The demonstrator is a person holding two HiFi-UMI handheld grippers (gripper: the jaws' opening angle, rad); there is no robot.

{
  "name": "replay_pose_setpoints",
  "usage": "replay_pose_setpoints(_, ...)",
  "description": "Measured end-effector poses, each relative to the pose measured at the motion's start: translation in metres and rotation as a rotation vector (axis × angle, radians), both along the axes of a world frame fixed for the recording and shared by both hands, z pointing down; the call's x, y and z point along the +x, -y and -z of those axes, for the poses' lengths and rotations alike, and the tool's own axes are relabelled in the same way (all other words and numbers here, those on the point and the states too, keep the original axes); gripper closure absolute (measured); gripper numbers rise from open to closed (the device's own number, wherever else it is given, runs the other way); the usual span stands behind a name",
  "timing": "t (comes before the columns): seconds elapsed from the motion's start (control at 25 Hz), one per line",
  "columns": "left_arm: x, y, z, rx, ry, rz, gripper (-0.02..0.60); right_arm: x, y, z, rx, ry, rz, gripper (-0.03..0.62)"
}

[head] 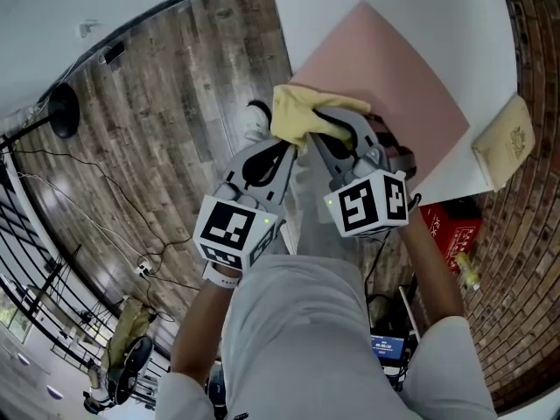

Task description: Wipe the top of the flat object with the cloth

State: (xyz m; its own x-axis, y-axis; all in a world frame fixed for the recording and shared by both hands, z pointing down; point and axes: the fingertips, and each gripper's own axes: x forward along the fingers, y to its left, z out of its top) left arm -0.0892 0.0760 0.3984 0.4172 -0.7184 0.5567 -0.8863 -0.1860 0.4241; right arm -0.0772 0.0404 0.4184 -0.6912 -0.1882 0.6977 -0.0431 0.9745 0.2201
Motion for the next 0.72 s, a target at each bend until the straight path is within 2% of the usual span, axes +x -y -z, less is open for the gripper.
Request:
replay_pose_setpoints(0.36,0.002,0.027,0.003,0.016,-0.004,-0.024,0.563,-0.001,0.058,0.001,0.052,-0.005,-0.065,0.531)
replay_pose_setpoints(0.72,0.012,0.061,0.005,0.024,-0.006,-0.081,0.563,0.025,0.115,0.002,0.051,-0.011,-0.249,0.53)
